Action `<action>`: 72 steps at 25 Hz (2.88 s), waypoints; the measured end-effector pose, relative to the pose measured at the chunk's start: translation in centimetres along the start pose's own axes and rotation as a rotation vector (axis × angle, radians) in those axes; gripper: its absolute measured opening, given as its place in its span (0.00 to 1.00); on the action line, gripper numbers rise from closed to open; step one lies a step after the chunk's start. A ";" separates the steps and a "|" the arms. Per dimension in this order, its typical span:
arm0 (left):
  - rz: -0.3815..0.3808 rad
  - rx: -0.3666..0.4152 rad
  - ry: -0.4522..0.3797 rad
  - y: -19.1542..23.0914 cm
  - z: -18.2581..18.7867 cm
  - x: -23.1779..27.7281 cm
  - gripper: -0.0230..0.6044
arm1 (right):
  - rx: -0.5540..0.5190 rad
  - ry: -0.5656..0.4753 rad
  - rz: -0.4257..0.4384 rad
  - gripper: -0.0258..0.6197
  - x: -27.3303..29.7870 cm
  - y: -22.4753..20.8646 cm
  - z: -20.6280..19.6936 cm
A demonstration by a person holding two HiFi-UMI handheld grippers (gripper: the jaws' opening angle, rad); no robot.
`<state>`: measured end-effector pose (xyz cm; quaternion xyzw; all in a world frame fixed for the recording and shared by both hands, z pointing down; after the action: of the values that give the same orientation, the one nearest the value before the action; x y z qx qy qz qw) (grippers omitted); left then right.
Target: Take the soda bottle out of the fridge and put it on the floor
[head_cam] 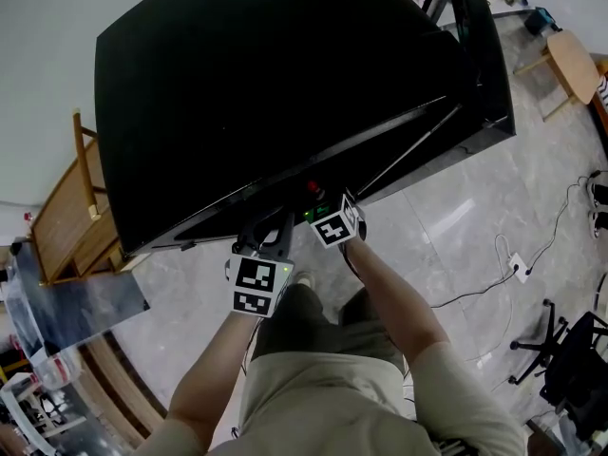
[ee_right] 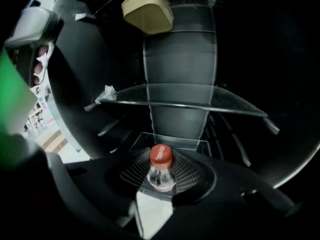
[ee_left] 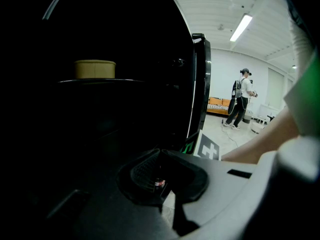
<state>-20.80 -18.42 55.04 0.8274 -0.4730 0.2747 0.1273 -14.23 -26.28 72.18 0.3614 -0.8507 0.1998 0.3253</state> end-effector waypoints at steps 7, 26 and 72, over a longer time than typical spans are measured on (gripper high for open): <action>-0.023 -0.009 0.039 -0.6 0.2 -1.8 0.05 | 0.002 -0.020 0.023 0.21 -4.1 1.0 1.7; -0.018 -0.028 -0.020 -2.3 11.5 -11.6 0.05 | -0.045 -0.034 0.001 0.21 -25.5 4.7 10.0; -0.567 0.351 0.046 -25.2 16.5 0.0 0.05 | 0.433 -0.027 -0.413 0.21 -43.4 -7.8 -4.3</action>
<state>6.22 -13.03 42.80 0.9290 -0.1663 0.3241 0.0651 16.26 -7.90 45.78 0.5903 -0.7011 0.3015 0.2629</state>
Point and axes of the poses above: the fingertips, and each gripper's own axes: x forward along the fingers, y to its left, z out of its top, the point moved 5 cm from there along -x, backward along the fingers, and after that the axes turned 4 degrees about x, right-handed, at the moved point
